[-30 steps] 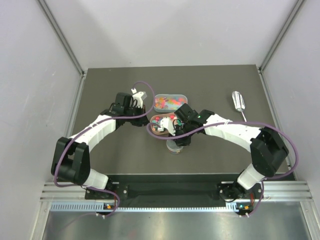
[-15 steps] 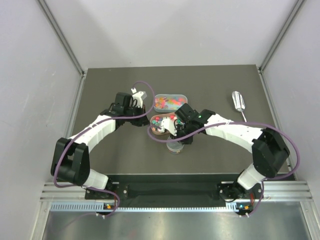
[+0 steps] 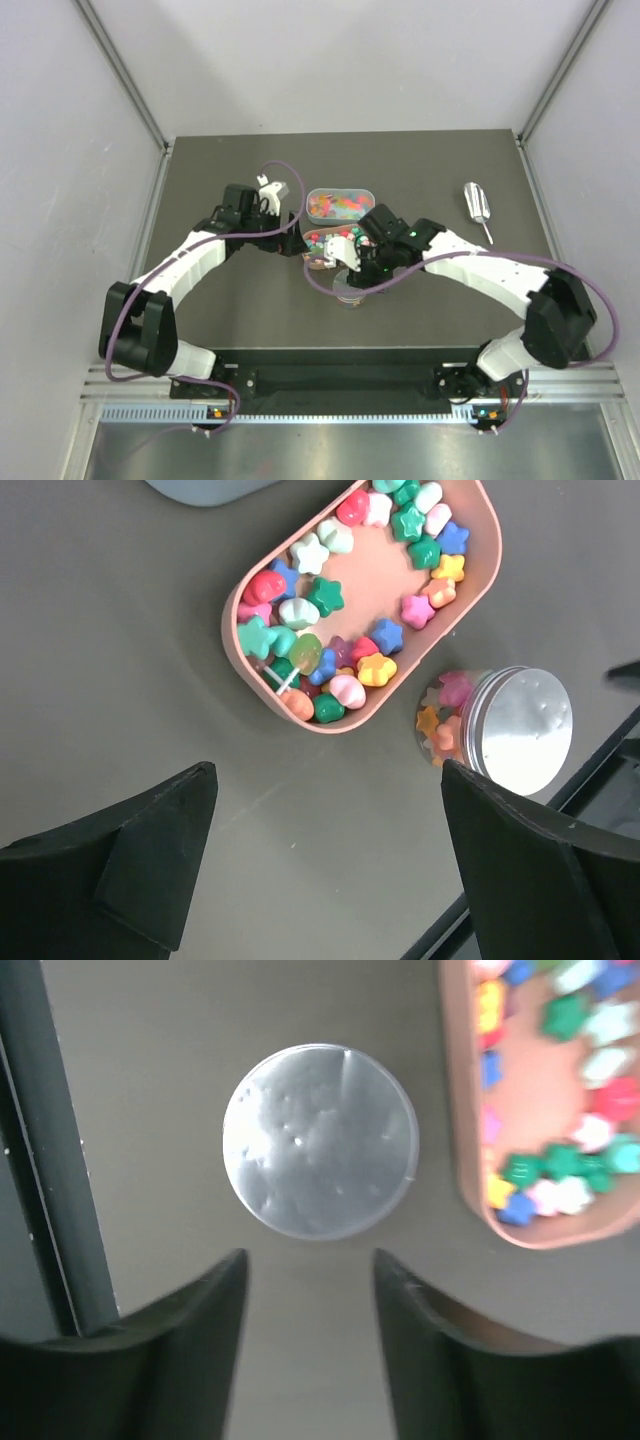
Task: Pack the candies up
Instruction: Screw the bottle lid onto the packing bottle.
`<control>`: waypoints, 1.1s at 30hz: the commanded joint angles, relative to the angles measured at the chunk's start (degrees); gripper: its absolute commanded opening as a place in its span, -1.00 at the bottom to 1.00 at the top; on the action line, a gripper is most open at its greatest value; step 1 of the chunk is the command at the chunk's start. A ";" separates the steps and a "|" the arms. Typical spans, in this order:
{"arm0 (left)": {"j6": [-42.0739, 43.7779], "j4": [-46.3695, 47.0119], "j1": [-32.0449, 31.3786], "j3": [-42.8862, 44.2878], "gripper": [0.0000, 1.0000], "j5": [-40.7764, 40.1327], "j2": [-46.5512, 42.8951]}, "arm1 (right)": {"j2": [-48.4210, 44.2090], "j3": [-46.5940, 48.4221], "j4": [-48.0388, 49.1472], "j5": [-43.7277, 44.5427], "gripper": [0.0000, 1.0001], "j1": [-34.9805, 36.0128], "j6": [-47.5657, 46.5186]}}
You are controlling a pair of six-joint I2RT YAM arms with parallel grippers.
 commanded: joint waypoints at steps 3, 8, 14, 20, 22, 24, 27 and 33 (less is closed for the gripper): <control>1.87 -1.29 1.06 -2.59 0.97 4.29 -6.60 | -9.81 1.72 -1.47 -4.71 0.34 -5.16 -12.66; 1.86 -0.68 1.06 -8.31 0.97 1.83 -13.27 | -11.41 -0.66 -1.29 -21.77 0.65 -13.77 -20.50; 3.26 2.74 -4.46 -15.17 0.97 -2.99 -20.49 | -3.07 6.97 -12.34 -31.80 0.68 -16.68 -37.72; 12.76 8.04 -21.24 -20.10 0.97 -10.01 -19.10 | 13.72 27.01 -41.52 -33.04 0.78 -16.77 -60.40; 13.47 7.76 -23.45 -19.04 0.97 -11.17 -17.52 | 15.22 28.43 -41.46 -33.65 0.79 -16.77 -61.38; 13.73 7.15 -24.33 -18.52 0.98 -11.70 -16.98 | 15.84 28.52 -41.37 -33.04 0.79 -16.86 -65.07; 12.76 5.57 -23.38 -17.90 0.97 -11.80 -16.90 | 17.07 30.01 -41.37 -33.90 0.79 -17.91 -65.00; 16.89 -2.95 -22.93 -5.44 0.98 -10.46 -10.84 | 15.15 30.63 -40.06 -36.28 0.79 -21.69 -61.66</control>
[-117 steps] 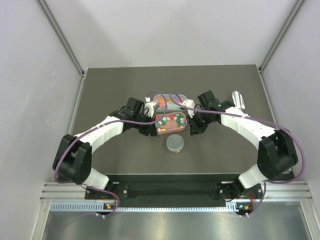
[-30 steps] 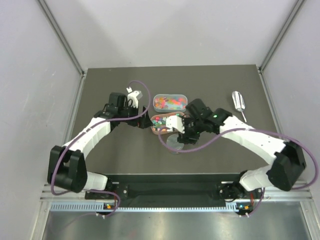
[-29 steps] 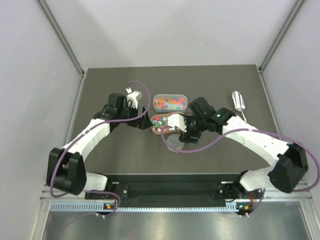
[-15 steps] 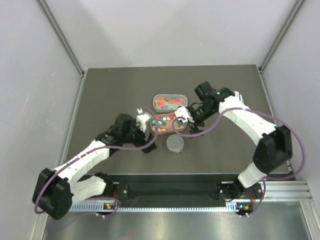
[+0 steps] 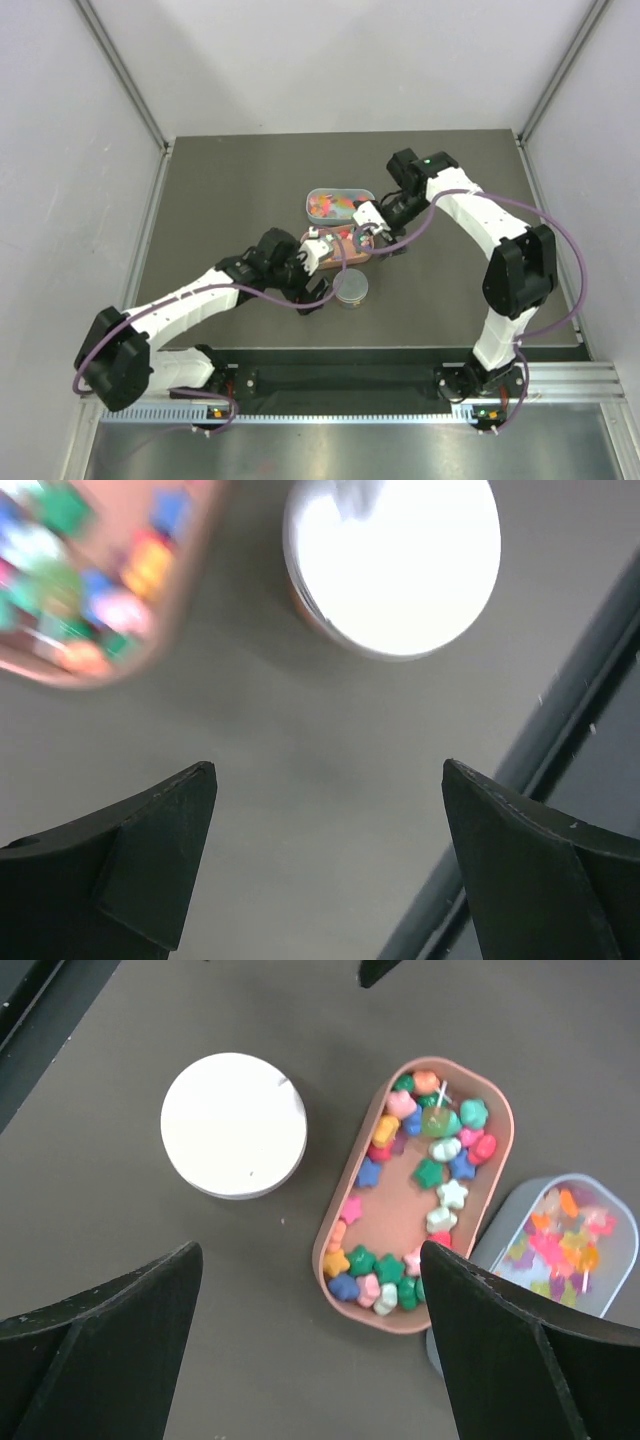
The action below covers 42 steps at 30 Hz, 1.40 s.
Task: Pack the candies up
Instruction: Screw the bottle lid onto the packing bottle.
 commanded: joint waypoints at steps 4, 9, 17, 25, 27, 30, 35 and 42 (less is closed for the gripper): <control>-0.38 -0.74 -1.47 16.96 0.97 -15.62 7.16 | -4.80 1.54 -5.31 -6.58 0.79 -4.41 3.52; -12.07 3.48 -4.90 13.54 0.98 -27.36 9.62 | -7.09 -1.36 0.56 -7.30 0.79 -5.91 7.47; -25.07 11.91 -8.07 -3.03 0.98 -31.51 -1.34 | -8.50 -4.35 12.87 -1.94 0.79 -7.05 22.22; -28.08 17.37 -9.12 -15.73 0.98 -25.01 -8.05 | -12.80 -10.24 19.82 -2.37 0.80 -6.00 25.85; -30.53 18.25 -11.22 -16.08 0.98 -23.61 -4.03 | -13.41 -11.64 21.58 -3.68 0.81 -5.65 26.72; -30.63 21.92 -17.10 -17.22 0.98 -24.03 -0.67 | -13.86 -12.61 22.46 -4.92 0.81 -4.94 27.17; -32.12 26.51 -24.23 -21.09 0.97 -26.85 0.40 | -15.61 -14.46 22.64 -4.57 0.81 -4.94 24.80; -36.42 31.17 -23.54 -22.32 0.98 -29.31 9.06 | -15.80 -18.06 22.90 -4.66 0.82 -4.94 22.69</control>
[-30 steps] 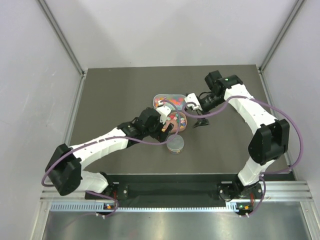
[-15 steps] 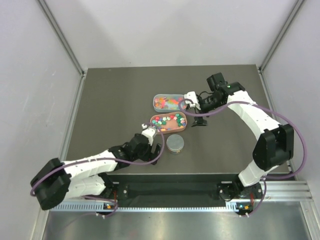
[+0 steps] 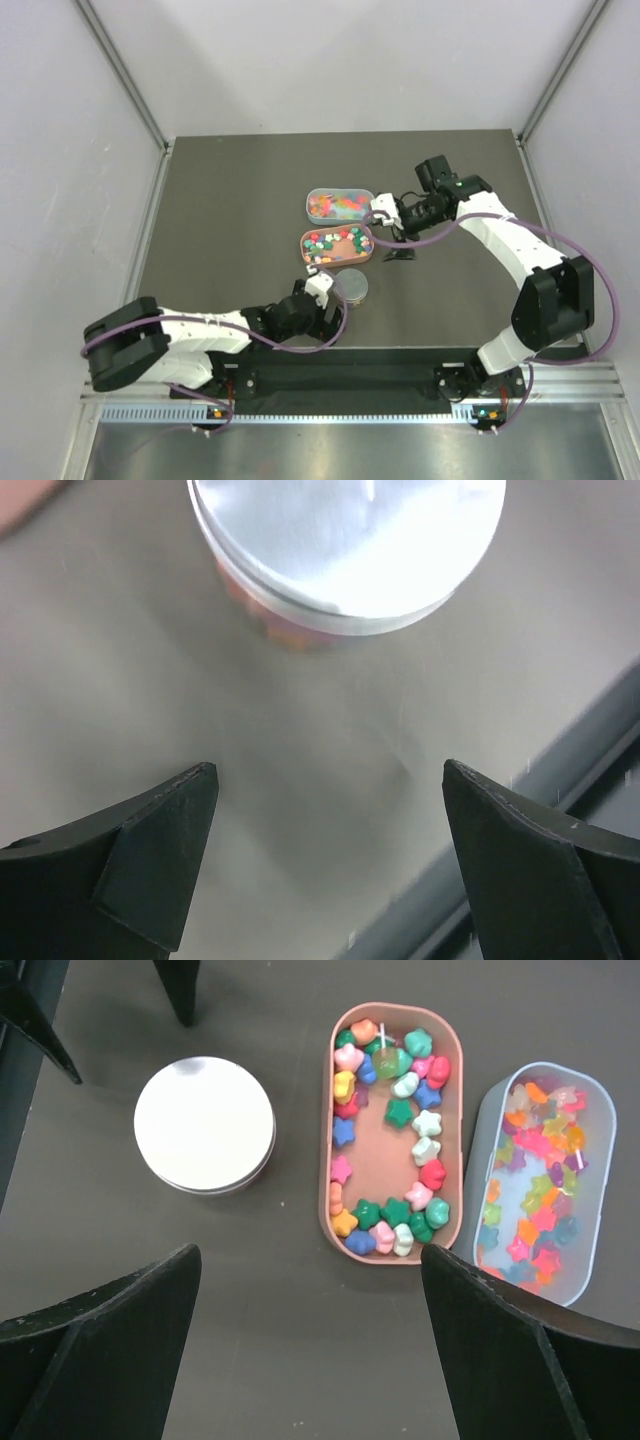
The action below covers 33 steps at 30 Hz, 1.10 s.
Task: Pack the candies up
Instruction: Screw the bottle lid onto the packing bottle.
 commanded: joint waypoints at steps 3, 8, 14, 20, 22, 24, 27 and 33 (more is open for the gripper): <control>-3.84 -2.07 1.74 0.96 0.98 -0.55 15.42 | -0.25 -3.06 -2.54 -3.31 0.80 1.37 -8.32; -5.33 -2.60 -0.45 1.06 0.98 1.38 16.25 | 2.39 -2.37 -9.58 -4.36 0.77 4.10 -16.68; -2.62 -0.06 -3.09 0.27 0.83 0.77 15.46 | 8.36 2.55 -13.80 -7.17 0.75 5.07 -20.38; 4.15 3.29 -5.82 -0.52 0.83 -4.75 13.08 | 12.58 4.67 -16.01 -8.93 0.72 5.68 -23.28; 5.21 3.38 -5.73 0.09 0.97 -5.65 13.96 | 13.11 4.85 -16.01 -8.67 0.71 5.60 -23.64; 5.13 2.59 -5.65 1.23 0.98 -5.39 15.63 | 13.64 5.46 -15.83 -8.58 0.71 5.60 -23.46; 5.74 -0.40 -4.77 3.78 0.98 -6.61 15.11 | 14.17 6.61 -16.53 -8.32 0.71 5.51 -23.11; 5.82 -12.62 -4.24 9.85 0.98 -8.29 7.03 | 14.26 7.57 -17.50 -7.26 0.69 5.07 -21.36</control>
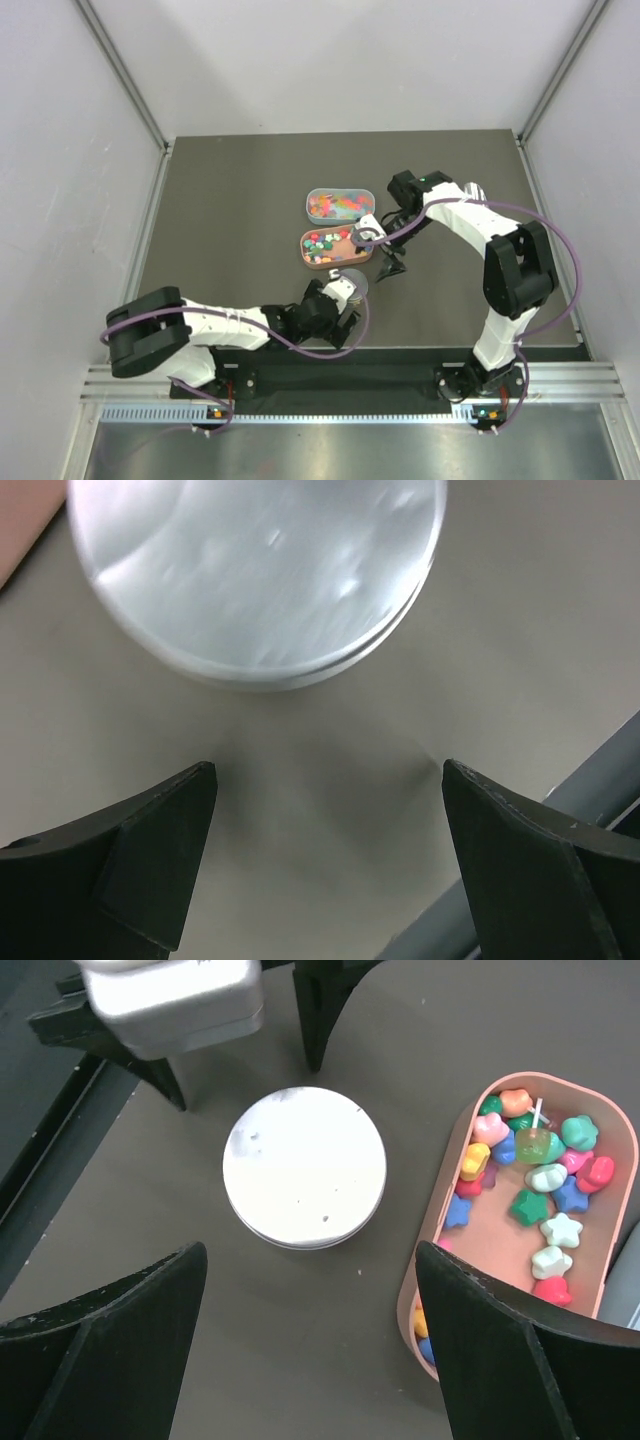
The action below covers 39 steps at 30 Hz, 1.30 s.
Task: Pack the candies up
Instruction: Screw the bottle lid onto the packing bottle.
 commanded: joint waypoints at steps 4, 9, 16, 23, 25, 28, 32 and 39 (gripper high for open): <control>6.55 -7.44 0.74 0.27 0.98 -0.41 -6.67 | 0.03 2.77 0.17 -2.41 0.69 0.24 3.87; 16.99 -3.73 3.37 0.97 0.98 2.39 -6.68 | -1.20 2.06 3.15 0.22 0.68 -1.86 9.57; 24.22 -5.22 13.92 3.87 0.97 17.59 -8.08 | -3.13 2.51 5.09 3.21 0.68 -4.77 15.21; 38.71 -11.71 20.61 5.01 0.81 40.71 -10.10 | -5.15 0.13 5.44 5.23 0.66 -5.65 16.35; 41.10 -12.25 20.78 5.36 0.72 41.77 -9.84 | -5.60 -0.57 5.97 6.20 0.66 -6.61 16.70; 42.16 -13.66 20.87 6.24 0.50 41.86 -8.01 | -6.48 -1.10 7.46 7.34 0.65 -8.11 17.76; 42.42 -12.95 20.87 9.57 0.15 41.78 -2.73 | -7.18 -0.66 9.74 8.22 0.63 -9.95 20.13; 42.51 -10.85 21.22 13.63 0.10 42.04 5.18 | -7.62 -0.66 9.75 8.40 0.63 -12.15 20.13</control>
